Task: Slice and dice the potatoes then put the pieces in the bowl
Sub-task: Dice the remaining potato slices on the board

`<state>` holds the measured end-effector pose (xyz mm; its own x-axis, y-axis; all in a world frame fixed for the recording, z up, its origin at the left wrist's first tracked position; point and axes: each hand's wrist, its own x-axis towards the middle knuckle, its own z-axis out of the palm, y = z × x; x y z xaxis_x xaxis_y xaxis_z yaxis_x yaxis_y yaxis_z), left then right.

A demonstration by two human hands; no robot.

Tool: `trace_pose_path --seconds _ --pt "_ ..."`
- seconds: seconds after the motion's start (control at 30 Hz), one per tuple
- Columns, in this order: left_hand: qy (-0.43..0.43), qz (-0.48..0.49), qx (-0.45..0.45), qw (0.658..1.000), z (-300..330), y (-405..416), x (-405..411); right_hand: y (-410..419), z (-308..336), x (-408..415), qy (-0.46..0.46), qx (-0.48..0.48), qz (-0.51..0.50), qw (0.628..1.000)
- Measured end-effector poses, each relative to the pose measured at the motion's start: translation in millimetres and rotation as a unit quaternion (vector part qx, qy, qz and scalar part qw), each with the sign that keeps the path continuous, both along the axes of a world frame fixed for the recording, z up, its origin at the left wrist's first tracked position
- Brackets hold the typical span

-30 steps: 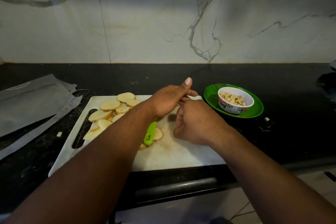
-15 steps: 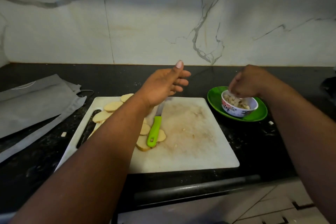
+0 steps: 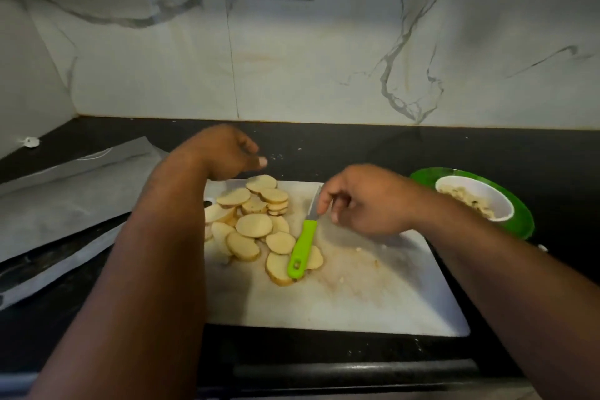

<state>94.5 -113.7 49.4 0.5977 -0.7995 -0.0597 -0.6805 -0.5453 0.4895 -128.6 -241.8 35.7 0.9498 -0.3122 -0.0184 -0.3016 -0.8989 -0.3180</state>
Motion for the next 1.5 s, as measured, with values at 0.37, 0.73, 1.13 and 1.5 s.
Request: trace_pose_path --seconds 0.37,0.73,1.13,1.5 --pt "0.022 -0.107 0.130 0.986 -16 -24 -1 17 -21 3 0.040 0.123 0.165 0.978" --pt "0.019 -0.132 0.042 0.990 -20 -29 -8 -23 -26 -7 -0.116 0.202 0.051 0.971" --pt "0.009 -0.162 0.003 0.987 -14 -25 -20 -40 -28 -6 -0.118 0.163 -0.031 0.979" --pt "-0.022 -0.101 -0.130 0.986 -11 -26 -24 -38 -26 -5 -0.088 0.133 -0.027 0.987"
